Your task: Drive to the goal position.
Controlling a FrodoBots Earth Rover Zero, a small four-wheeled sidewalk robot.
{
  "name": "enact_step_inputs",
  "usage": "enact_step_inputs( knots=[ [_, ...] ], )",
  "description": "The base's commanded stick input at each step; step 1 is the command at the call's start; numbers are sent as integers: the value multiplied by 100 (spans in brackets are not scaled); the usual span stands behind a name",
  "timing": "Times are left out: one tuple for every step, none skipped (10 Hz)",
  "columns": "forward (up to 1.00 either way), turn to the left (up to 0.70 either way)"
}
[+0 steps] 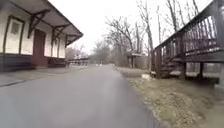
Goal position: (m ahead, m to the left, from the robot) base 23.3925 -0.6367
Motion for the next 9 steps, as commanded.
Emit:
enact_step_inputs(
  knots=[
    [70, 0],
    [70, 0],
    [70, 0],
    [70, 0],
    [70, 0],
    [70, 0],
    [70, 0],
    [70, 0],
    [70, 0]
  ],
)
